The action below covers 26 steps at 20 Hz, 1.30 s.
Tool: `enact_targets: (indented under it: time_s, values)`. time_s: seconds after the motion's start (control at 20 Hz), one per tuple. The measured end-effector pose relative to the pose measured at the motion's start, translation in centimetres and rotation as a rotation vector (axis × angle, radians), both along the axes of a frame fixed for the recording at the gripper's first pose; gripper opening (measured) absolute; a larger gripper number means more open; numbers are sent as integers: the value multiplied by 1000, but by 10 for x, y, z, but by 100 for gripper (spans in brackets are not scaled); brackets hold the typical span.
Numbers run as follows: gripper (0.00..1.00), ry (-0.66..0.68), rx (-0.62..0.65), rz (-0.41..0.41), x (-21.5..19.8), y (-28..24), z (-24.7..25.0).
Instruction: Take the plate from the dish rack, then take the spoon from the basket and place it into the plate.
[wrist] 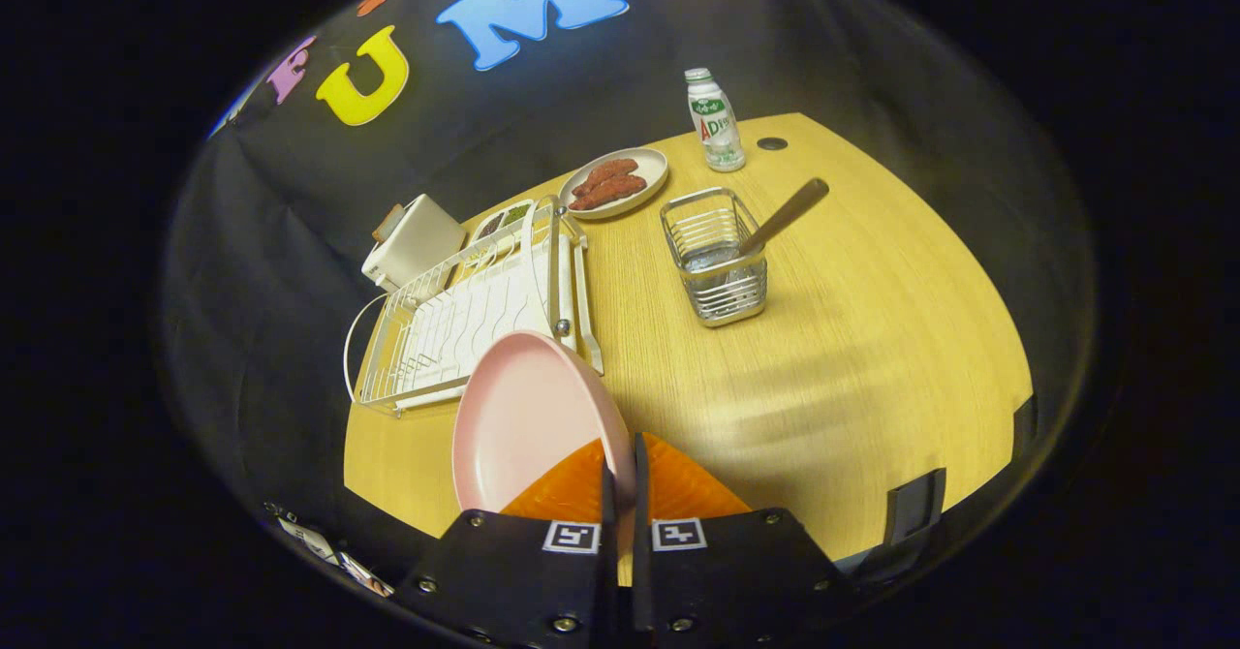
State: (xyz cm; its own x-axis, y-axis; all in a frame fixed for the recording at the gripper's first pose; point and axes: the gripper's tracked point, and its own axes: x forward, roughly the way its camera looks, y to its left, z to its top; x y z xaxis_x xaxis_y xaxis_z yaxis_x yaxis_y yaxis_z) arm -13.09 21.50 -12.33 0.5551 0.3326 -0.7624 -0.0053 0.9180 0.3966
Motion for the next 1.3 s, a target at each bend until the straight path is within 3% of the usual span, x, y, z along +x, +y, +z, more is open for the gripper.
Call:
enact_targets:
  time_s: [0.25,0.7,0.85,0.9,1.05,1.3]
  values:
    - [5,67,92,-5,4,13,-34]
    - [6,129,73,53,0,26,-71]
    - [13,14,-20,88,5,9,-52]
    - [29,-39,-53,92,8,2,-41]
    - [31,-210,-152,75,19,-27,-2]
    - [31,-470,-204,3,30,-68,68]
